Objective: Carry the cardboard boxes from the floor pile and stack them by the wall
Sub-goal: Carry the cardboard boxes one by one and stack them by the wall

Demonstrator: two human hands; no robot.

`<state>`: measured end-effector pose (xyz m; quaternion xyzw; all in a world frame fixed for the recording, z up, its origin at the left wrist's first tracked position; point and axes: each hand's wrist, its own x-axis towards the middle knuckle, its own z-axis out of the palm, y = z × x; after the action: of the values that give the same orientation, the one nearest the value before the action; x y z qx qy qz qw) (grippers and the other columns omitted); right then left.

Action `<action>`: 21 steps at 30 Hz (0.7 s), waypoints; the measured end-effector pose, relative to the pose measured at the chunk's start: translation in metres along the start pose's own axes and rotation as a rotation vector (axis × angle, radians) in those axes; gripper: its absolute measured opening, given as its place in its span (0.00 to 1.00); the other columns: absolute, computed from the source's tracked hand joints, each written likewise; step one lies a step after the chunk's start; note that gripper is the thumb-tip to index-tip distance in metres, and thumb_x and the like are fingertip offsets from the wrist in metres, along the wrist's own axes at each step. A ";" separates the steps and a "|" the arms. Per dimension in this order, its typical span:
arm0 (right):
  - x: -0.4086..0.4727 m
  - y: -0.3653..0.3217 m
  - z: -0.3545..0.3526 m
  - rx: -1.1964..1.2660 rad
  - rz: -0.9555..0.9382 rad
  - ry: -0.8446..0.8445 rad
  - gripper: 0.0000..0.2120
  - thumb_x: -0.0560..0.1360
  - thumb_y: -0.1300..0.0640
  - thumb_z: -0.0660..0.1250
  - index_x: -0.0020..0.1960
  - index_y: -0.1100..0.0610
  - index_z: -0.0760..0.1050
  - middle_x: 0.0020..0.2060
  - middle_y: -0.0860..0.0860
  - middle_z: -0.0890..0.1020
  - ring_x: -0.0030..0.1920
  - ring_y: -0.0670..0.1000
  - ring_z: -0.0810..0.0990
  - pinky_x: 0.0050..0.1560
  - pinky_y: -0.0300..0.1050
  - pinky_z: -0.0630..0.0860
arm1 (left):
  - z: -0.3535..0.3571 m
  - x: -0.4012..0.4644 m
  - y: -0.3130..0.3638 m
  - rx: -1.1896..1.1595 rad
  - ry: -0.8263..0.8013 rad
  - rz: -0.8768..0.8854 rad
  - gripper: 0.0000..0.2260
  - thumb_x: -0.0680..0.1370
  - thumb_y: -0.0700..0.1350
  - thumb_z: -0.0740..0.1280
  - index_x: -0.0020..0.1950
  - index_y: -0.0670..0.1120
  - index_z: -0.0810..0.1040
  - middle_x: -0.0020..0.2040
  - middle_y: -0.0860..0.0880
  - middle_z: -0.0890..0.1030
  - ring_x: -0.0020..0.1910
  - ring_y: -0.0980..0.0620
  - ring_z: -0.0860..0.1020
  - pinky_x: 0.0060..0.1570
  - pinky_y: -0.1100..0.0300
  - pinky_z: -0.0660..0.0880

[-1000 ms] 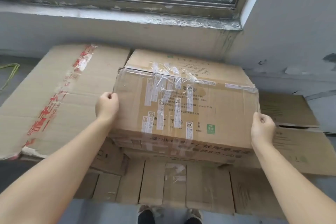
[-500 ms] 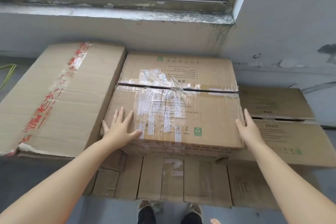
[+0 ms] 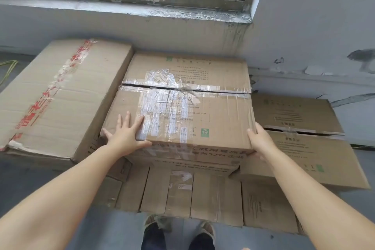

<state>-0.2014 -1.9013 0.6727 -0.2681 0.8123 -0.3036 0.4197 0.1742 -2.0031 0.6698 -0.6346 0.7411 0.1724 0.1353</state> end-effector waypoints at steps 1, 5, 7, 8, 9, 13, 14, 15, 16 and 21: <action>-0.001 0.002 -0.001 -0.005 -0.005 -0.009 0.25 0.83 0.53 0.53 0.78 0.50 0.53 0.75 0.50 0.63 0.72 0.57 0.65 0.70 0.56 0.65 | 0.000 -0.001 0.000 0.004 -0.002 -0.002 0.45 0.68 0.71 0.64 0.76 0.64 0.41 0.78 0.48 0.36 0.76 0.46 0.35 0.65 0.26 0.44; -0.013 0.004 -0.003 0.068 0.026 -0.042 0.24 0.83 0.54 0.54 0.78 0.48 0.54 0.73 0.51 0.67 0.69 0.57 0.70 0.65 0.62 0.71 | -0.009 -0.005 -0.004 -0.014 -0.019 0.014 0.43 0.70 0.69 0.64 0.77 0.62 0.42 0.78 0.49 0.38 0.77 0.47 0.37 0.67 0.28 0.45; -0.024 0.000 -0.001 0.017 0.017 -0.027 0.26 0.82 0.53 0.55 0.78 0.49 0.53 0.74 0.52 0.66 0.70 0.58 0.68 0.66 0.60 0.70 | -0.016 -0.010 -0.004 -0.040 -0.018 0.054 0.41 0.72 0.67 0.65 0.77 0.61 0.44 0.79 0.48 0.41 0.77 0.48 0.40 0.69 0.31 0.45; -0.031 -0.002 0.000 -0.044 -0.005 0.000 0.27 0.82 0.52 0.56 0.79 0.50 0.51 0.75 0.52 0.63 0.72 0.58 0.66 0.69 0.59 0.67 | -0.020 -0.013 -0.004 -0.066 0.000 0.095 0.40 0.73 0.65 0.65 0.77 0.61 0.45 0.79 0.48 0.43 0.78 0.48 0.42 0.70 0.33 0.45; -0.039 -0.003 0.001 -0.105 -0.041 0.037 0.29 0.82 0.51 0.56 0.79 0.51 0.48 0.77 0.53 0.60 0.74 0.58 0.62 0.70 0.57 0.62 | -0.023 -0.018 -0.003 -0.111 0.033 0.151 0.38 0.74 0.63 0.65 0.77 0.60 0.47 0.79 0.48 0.46 0.78 0.49 0.45 0.72 0.36 0.47; -0.088 -0.003 0.010 -0.128 -0.279 0.125 0.30 0.81 0.50 0.57 0.79 0.50 0.49 0.77 0.52 0.57 0.76 0.54 0.57 0.73 0.53 0.56 | -0.034 -0.045 0.001 -0.465 0.153 0.415 0.31 0.77 0.55 0.66 0.77 0.54 0.57 0.76 0.51 0.61 0.74 0.54 0.60 0.71 0.54 0.59; -0.105 0.000 0.015 -0.124 -0.331 0.125 0.29 0.81 0.49 0.58 0.79 0.48 0.51 0.77 0.51 0.58 0.75 0.52 0.58 0.73 0.52 0.56 | -0.036 -0.054 0.001 -0.529 0.158 0.465 0.29 0.77 0.54 0.66 0.76 0.55 0.58 0.74 0.53 0.64 0.73 0.56 0.62 0.70 0.56 0.60; -0.123 0.005 0.021 -0.112 -0.371 0.119 0.28 0.81 0.48 0.58 0.78 0.46 0.52 0.76 0.48 0.59 0.75 0.50 0.59 0.74 0.51 0.58 | -0.037 -0.063 -0.001 -0.571 0.158 0.515 0.28 0.77 0.53 0.66 0.75 0.57 0.59 0.72 0.56 0.66 0.71 0.58 0.64 0.69 0.57 0.62; -0.143 0.012 0.029 -0.087 -0.397 0.108 0.27 0.81 0.48 0.58 0.77 0.43 0.53 0.75 0.46 0.61 0.74 0.46 0.61 0.73 0.48 0.61 | -0.039 -0.074 -0.004 -0.607 0.147 0.559 0.26 0.77 0.52 0.66 0.73 0.59 0.60 0.69 0.58 0.68 0.69 0.60 0.66 0.68 0.57 0.64; -0.242 0.050 0.069 0.204 -0.402 0.199 0.24 0.76 0.47 0.61 0.68 0.31 0.58 0.66 0.35 0.71 0.65 0.33 0.70 0.57 0.31 0.70 | -0.039 -0.119 -0.033 -0.834 0.073 0.699 0.21 0.77 0.44 0.66 0.66 0.63 0.67 0.62 0.59 0.76 0.61 0.63 0.75 0.60 0.67 0.72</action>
<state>-0.0303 -1.7189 0.7310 -0.3493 0.7451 -0.4863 0.2938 0.2259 -1.9184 0.7525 -0.3558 0.7809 0.4644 -0.2189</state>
